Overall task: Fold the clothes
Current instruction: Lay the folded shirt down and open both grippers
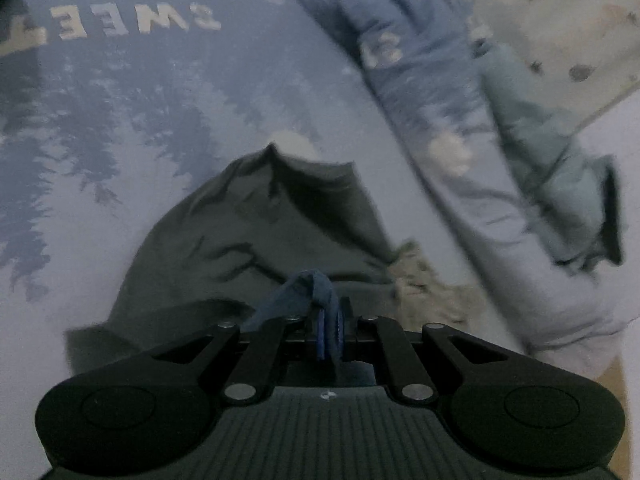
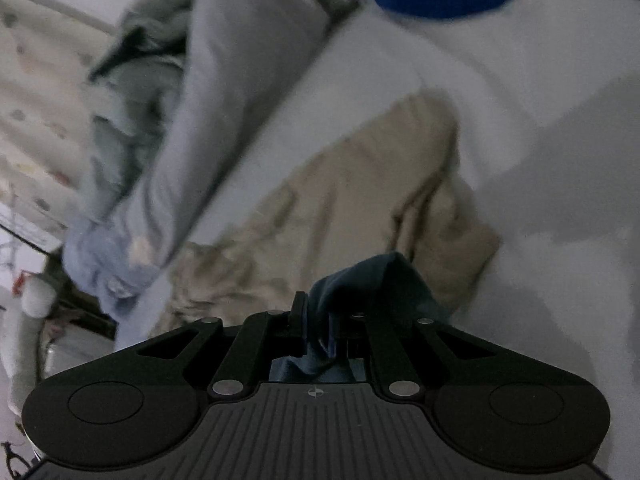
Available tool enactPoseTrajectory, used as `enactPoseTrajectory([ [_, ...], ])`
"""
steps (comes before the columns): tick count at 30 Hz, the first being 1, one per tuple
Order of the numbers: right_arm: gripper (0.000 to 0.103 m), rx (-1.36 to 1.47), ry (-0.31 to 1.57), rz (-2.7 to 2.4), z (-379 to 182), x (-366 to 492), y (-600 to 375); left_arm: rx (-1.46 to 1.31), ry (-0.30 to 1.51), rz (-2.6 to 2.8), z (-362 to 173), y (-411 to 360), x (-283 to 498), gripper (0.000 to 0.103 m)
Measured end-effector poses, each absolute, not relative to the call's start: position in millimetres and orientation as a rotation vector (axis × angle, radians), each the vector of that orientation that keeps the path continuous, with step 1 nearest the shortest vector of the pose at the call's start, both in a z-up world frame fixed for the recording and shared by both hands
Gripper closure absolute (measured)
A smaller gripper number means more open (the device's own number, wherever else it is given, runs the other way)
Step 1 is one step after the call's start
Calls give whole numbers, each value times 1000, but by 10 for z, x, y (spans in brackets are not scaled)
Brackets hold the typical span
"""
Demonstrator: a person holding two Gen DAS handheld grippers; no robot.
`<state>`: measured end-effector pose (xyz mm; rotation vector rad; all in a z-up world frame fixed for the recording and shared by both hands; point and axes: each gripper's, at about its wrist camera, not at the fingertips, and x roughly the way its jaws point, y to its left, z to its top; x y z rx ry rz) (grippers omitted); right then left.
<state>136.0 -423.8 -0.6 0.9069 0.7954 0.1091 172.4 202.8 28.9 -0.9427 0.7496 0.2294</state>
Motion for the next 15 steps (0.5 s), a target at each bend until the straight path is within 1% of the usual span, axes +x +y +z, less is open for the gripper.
enactPoseTrajectory([
  [3,91,922,840,121,-178,1514,-4237,-894,765,202,152,2057,1827,91],
  [4,89,933,840,133,-208,1528,-4251,-880,760,183,126,2075,1822,88],
  [6,86,947,834,153,-234,1524,-4293,-872,747,136,76,2142,1794,87],
  [7,80,949,811,152,-215,1488,-4325,-881,736,115,63,2191,1765,83],
  [8,67,952,788,152,-196,1451,-4356,-892,722,99,59,2245,1723,78],
  [9,55,952,757,138,-162,1406,-4398,-896,708,94,70,2297,1684,71],
  [10,24,935,717,102,-94,1334,-4443,-888,687,109,109,2359,1631,53],
  [11,9,903,678,57,-9,1243,-4473,-885,659,130,156,2439,1560,44],
  [12,9,870,638,12,77,1152,-4502,-891,636,144,194,2511,1489,33],
  [13,9,836,611,-18,157,1072,-4518,-901,618,151,231,2569,1405,29],
  [14,9,801,602,-24,235,998,-4495,-905,605,157,279,2624,1308,28],
  [15,9,764,593,-23,321,915,-4442,-892,600,162,345,2664,1202,25],
])
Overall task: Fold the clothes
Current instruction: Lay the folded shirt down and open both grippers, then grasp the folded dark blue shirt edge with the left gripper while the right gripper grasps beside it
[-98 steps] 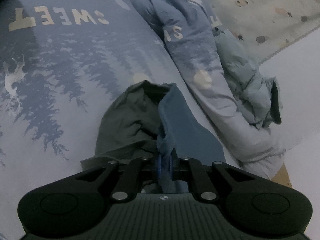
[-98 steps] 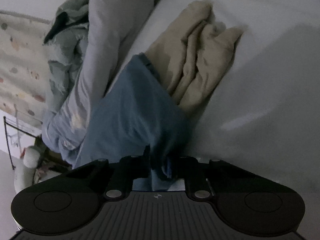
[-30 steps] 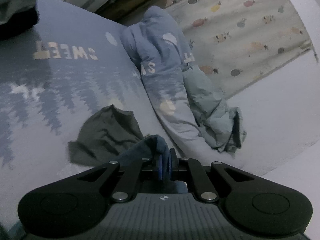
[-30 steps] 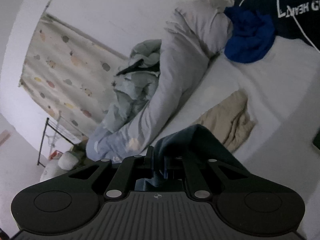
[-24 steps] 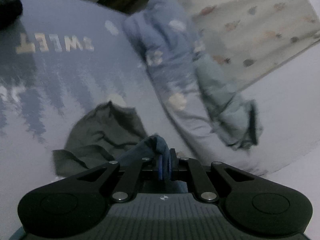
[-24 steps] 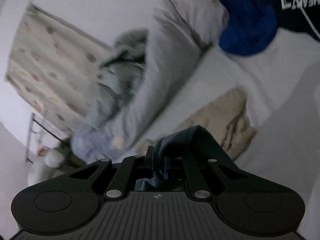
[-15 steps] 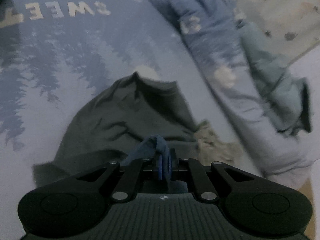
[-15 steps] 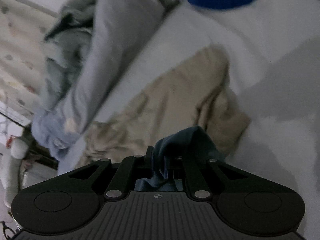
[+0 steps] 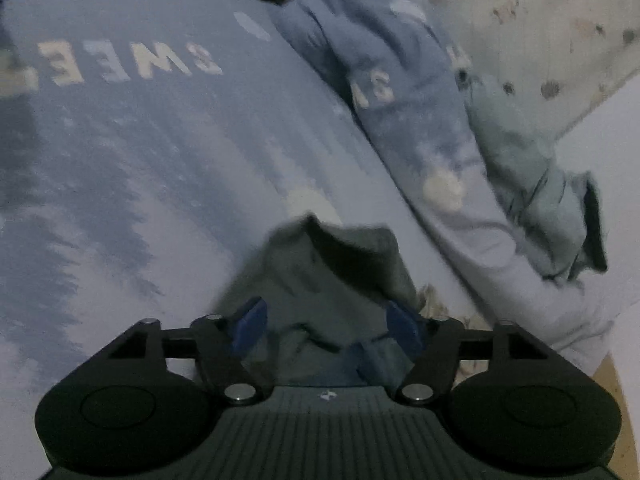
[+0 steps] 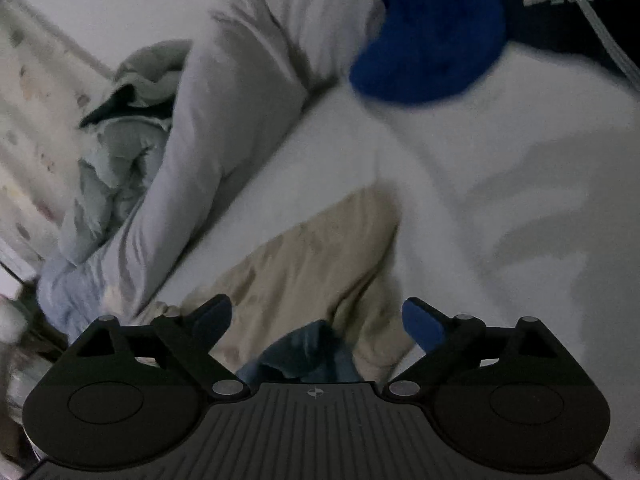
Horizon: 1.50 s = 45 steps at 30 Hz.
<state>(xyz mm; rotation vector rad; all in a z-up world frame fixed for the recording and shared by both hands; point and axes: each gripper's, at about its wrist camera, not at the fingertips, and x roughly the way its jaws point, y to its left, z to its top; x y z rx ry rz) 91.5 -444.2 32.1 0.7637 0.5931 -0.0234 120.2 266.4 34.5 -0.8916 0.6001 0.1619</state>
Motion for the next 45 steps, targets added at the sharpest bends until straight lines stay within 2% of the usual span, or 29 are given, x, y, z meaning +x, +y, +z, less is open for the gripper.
enactPoseTrajectory([
  [1,9,727,584,-23,407,831,-4389,-862,595,169,421,2678,1096,19],
  [5,9,540,581,39,669,516,-3913,-725,605,172,739,2621,618,13],
  [9,9,414,644,172,751,221,-3179,-617,691,91,833,2386,223,0],
  [13,8,373,687,292,772,-63,-2599,-474,817,39,717,2138,-84,0],
  [18,8,337,720,367,972,-333,-2267,-465,954,-68,386,2038,-191,0],
  [22,8,323,730,388,1141,-471,-2169,-444,951,-129,332,1976,-182,0],
  [23,8,321,734,395,1184,-477,-2162,-447,948,-149,334,1966,-174,2],
  [24,8,311,732,401,1227,-473,-2151,-454,946,-179,342,1954,-168,14],
  [25,8,294,727,407,1282,-451,-2091,-453,950,-214,349,1929,-163,38],
  [26,8,276,722,414,1336,-428,-2031,-444,966,-241,339,1896,-153,46],
  [29,8,233,713,441,1480,-312,-1778,-392,990,-231,295,1841,-132,57],
  [30,8,222,713,453,1523,-261,-1674,-390,993,-218,291,1850,-132,77],
  [31,7,210,715,469,1571,-206,-1552,-404,996,-210,289,1878,-134,91],
  [38,5,45,731,611,1695,327,-387,-481,928,-185,319,1890,-265,95],
  [45,5,-133,707,515,1189,833,733,-496,886,-150,253,1865,-301,95],
])
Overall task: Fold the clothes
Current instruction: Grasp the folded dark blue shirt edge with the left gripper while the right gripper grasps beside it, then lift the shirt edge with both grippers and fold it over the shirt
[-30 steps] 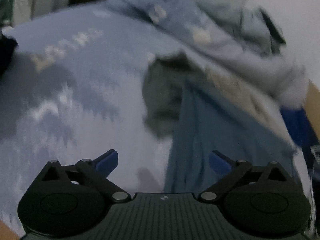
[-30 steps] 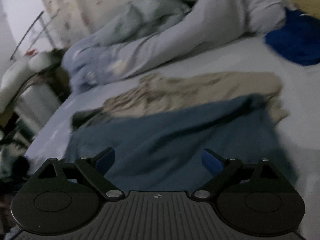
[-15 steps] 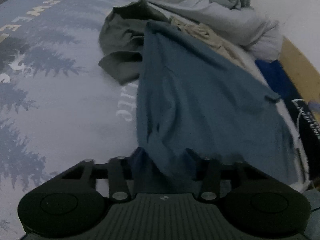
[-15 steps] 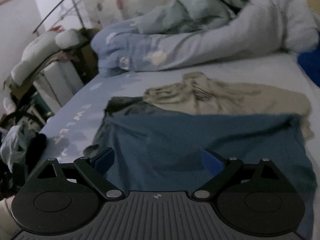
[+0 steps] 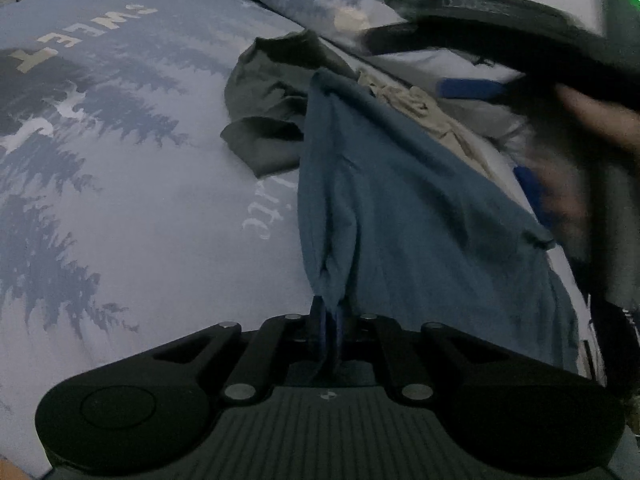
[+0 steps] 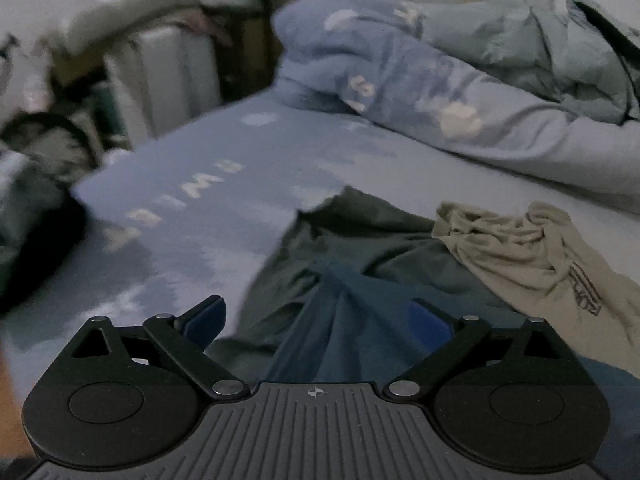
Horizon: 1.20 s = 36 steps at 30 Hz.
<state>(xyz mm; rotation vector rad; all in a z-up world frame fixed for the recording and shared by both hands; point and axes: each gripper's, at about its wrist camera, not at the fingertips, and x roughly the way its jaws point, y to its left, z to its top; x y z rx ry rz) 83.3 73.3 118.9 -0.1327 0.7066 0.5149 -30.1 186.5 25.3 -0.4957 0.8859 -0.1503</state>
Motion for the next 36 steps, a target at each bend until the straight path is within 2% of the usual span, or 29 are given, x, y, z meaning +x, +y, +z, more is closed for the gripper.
enactPoseTrajectory([
  [6,5,-107,792,347,652,1204,1131,-519,880,-146,132,1886,-307,94],
  [7,10,-115,792,324,586,1222,1161,-518,880,-151,125,1884,-306,94],
  [8,28,-118,784,305,541,1227,1169,-520,881,-157,121,1885,-301,94],
  [10,58,-108,780,270,501,1239,1117,-525,883,-170,125,1883,-303,94],
  [12,65,-74,785,284,508,1249,992,-527,883,-183,130,1874,-303,95],
  [14,79,-78,790,325,521,1259,877,-519,879,-189,152,1850,-293,95],
  [16,86,-53,798,369,573,1274,734,-512,868,-196,199,1813,-288,96],
  [20,89,42,793,438,781,1249,384,-525,833,-231,387,1686,-298,96],
  [28,89,219,778,502,1209,1159,-511,-484,783,-348,865,994,-367,96],
  [36,89,338,828,578,1161,1205,-922,-480,805,-332,919,630,-382,96],
])
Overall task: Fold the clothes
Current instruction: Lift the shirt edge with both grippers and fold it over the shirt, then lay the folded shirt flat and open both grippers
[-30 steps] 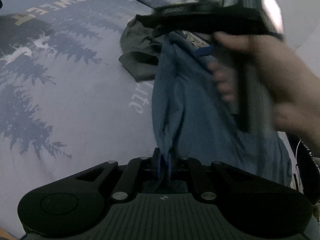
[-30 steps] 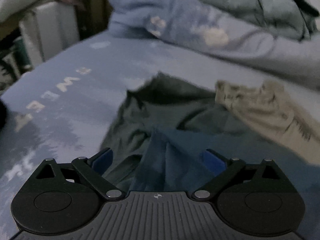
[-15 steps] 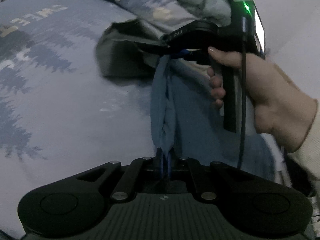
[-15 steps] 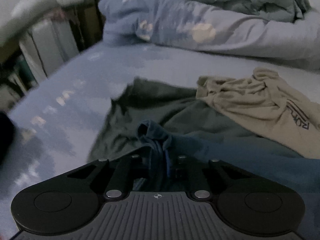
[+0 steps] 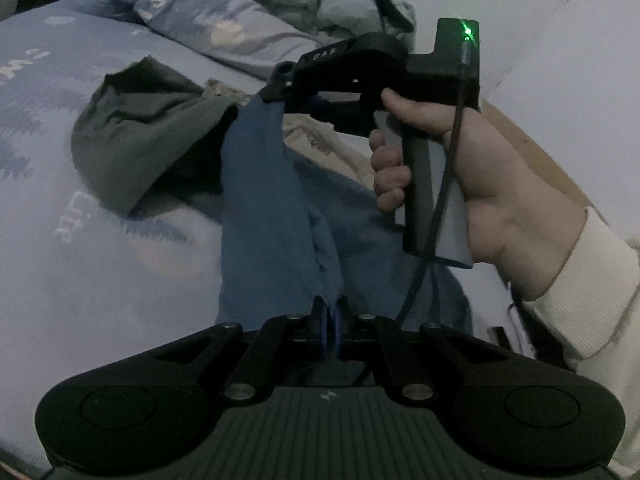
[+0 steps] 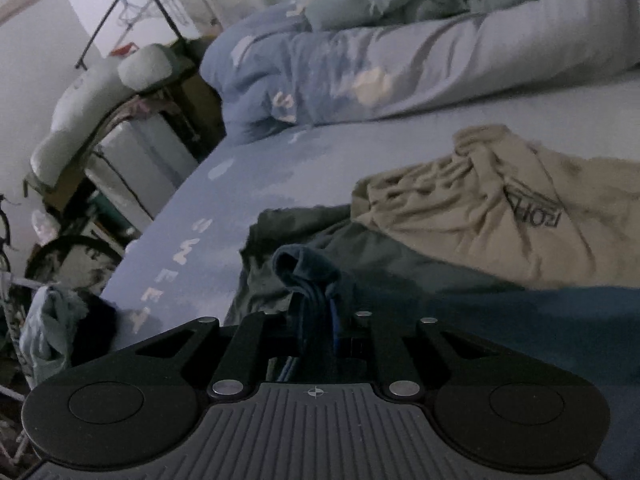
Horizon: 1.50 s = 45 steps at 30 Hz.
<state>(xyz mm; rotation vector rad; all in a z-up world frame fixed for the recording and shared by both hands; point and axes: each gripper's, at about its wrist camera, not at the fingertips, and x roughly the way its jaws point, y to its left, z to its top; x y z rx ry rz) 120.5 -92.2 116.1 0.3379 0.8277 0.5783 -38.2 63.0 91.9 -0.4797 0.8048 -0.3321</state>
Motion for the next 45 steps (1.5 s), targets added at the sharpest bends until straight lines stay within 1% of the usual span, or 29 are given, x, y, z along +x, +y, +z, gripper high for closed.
enactPoseTrajectory([
  [6,89,358,822,585,1075,1172,-991,-498,823,-305,970,652,-462,96],
  [10,90,349,801,589,1178,1111,-1249,-471,827,-336,1099,462,-500,96],
  [19,91,315,760,514,1519,977,-2459,-447,829,-445,1288,-455,-442,96],
  [24,92,315,754,452,1540,947,-3145,-411,846,-521,1263,-1152,-304,96],
  [32,92,351,783,368,1210,1146,-3994,-360,904,-554,951,-2156,28,96],
  [40,92,412,878,284,474,1357,-4478,-268,1007,-509,348,-2668,235,96],
  [41,89,413,899,271,382,1376,-4512,-257,1016,-501,285,-2708,234,96],
  [42,88,410,919,251,300,1392,-4552,-246,1020,-495,237,-2748,214,95],
  [43,71,405,935,218,229,1404,-4602,-226,1021,-494,191,-2789,200,96],
  [44,51,404,943,193,180,1401,-4657,-194,1018,-501,147,-2832,195,94],
  [45,48,406,932,178,176,1363,-4721,-173,1018,-511,111,-2860,187,84],
])
